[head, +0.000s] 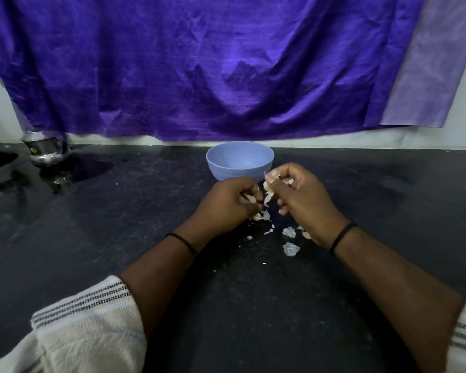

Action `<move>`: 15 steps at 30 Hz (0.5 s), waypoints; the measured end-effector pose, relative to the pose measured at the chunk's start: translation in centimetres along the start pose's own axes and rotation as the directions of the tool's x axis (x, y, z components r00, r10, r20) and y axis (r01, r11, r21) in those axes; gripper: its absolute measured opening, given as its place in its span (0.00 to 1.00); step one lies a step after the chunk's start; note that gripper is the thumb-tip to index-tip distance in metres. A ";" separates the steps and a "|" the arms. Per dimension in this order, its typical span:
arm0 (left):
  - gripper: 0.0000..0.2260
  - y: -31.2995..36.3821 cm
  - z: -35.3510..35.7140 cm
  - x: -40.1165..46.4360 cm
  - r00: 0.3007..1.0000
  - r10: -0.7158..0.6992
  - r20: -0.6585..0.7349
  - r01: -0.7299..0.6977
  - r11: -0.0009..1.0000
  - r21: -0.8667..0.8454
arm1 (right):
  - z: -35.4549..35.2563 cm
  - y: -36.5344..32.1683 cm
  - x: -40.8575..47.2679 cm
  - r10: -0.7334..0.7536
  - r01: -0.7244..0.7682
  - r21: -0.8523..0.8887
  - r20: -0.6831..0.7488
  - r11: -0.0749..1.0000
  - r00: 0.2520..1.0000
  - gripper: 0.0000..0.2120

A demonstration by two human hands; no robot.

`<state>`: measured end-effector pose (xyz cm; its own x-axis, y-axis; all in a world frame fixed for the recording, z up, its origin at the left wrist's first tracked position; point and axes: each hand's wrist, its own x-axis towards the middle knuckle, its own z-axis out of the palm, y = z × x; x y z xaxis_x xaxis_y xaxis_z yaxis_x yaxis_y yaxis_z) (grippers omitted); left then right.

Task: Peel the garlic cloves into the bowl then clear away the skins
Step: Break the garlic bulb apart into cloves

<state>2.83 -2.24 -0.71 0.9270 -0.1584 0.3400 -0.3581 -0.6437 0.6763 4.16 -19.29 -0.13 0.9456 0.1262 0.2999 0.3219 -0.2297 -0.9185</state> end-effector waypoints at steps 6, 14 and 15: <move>0.09 0.2 -0.4 0.2 1.000 -0.019 -0.002 0.019 0.994 0.110 | -0.3 0.3 -0.1 -0.016 0.018 -0.024 0.088 1.000 0.996 0.05; 0.23 1.0 -0.3 0.0 0.992 -0.071 -0.106 0.066 0.997 -0.048 | -0.3 0.2 -0.2 -0.035 0.025 0.098 0.103 0.995 0.994 0.11; 0.25 1.1 -0.2 -0.1 0.993 -0.091 -0.082 0.087 0.995 -0.042 | -0.3 0.1 -0.3 -0.039 0.029 0.116 0.086 0.993 0.996 0.11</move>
<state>2.30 -2.80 0.16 0.9433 -0.0376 0.3298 -0.2802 -0.6229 0.7304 3.94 -19.67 -0.24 0.9247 0.2177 0.3124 0.3417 -0.1126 -0.9330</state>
